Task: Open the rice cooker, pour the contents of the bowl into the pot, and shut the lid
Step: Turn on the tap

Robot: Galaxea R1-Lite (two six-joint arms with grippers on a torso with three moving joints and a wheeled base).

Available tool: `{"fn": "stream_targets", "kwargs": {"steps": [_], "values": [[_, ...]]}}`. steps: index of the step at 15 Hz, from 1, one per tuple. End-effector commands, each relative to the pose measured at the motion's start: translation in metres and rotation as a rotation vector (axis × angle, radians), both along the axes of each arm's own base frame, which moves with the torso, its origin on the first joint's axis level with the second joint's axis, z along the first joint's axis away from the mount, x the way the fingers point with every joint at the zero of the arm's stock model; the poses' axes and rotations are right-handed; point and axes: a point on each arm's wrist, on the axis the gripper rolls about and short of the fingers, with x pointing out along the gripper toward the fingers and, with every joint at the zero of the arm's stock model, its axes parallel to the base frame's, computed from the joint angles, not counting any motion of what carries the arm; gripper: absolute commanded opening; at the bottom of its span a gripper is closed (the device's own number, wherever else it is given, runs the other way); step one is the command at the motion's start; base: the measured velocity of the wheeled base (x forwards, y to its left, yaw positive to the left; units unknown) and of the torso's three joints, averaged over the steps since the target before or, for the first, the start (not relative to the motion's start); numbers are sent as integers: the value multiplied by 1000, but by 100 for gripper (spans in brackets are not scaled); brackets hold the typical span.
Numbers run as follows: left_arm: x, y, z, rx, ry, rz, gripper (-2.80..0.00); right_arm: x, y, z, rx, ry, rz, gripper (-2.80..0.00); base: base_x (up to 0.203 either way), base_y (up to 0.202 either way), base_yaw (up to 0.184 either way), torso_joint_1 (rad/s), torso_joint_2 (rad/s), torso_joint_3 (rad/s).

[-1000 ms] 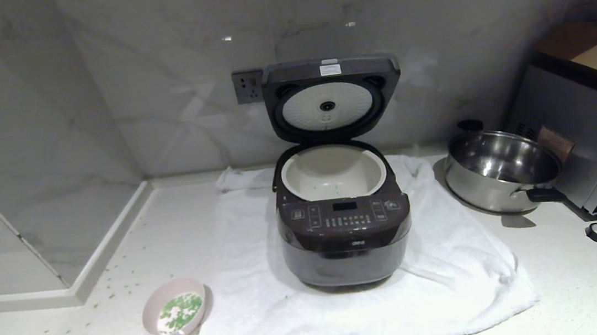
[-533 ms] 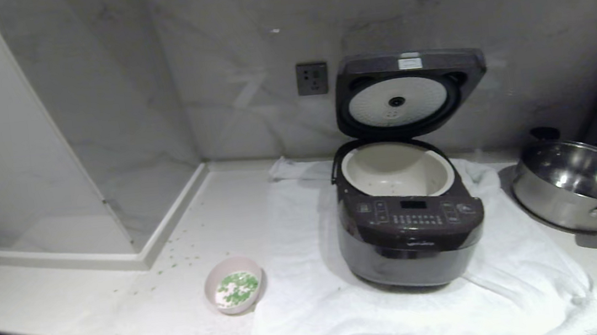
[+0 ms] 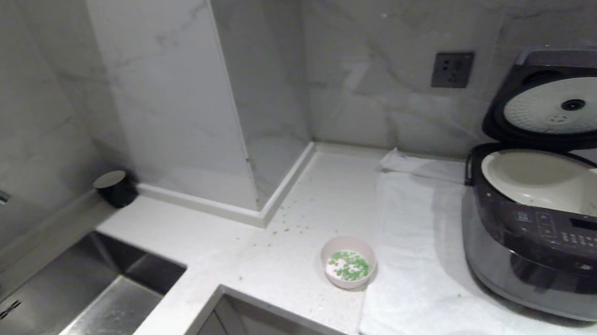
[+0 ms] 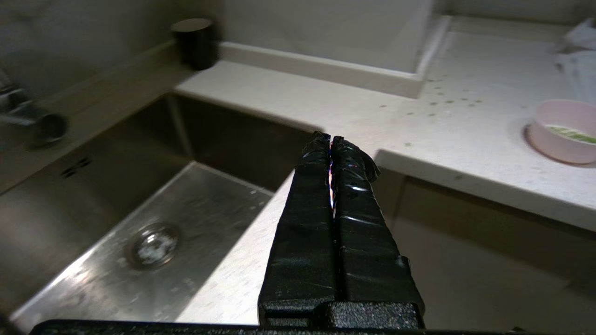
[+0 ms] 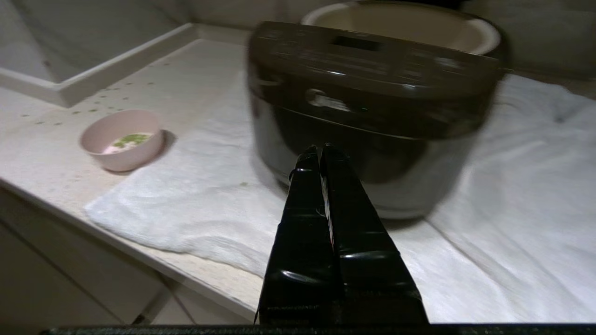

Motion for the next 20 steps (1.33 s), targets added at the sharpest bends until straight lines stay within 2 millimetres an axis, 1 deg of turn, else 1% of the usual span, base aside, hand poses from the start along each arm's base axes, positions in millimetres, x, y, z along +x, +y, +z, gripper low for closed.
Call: {"fn": "stream_targets", "kwargs": {"steps": [1, 9, 19, 20], "values": [[1, 0, -4, 1, 14, 0, -280, 0, 0, 0, 0, 1, 0, -280, 1, -9, 178, 2, -2, 7], [1, 0, -4, 1, 14, 1, -280, 0, 0, 0, 0, 1, 0, -280, 0, -7, 164, 1, 2, 3], [1, 0, -4, 2, 14, 1, -280, 0, 0, 0, 0, 1, 0, -280, 0, 0, 7, 1, 0, 1], [1, 0, -4, 1, 14, 0, -280, 0, 0, 0, 0, 1, 0, -280, 94, 0, -2, -10, -4, 2]]}}
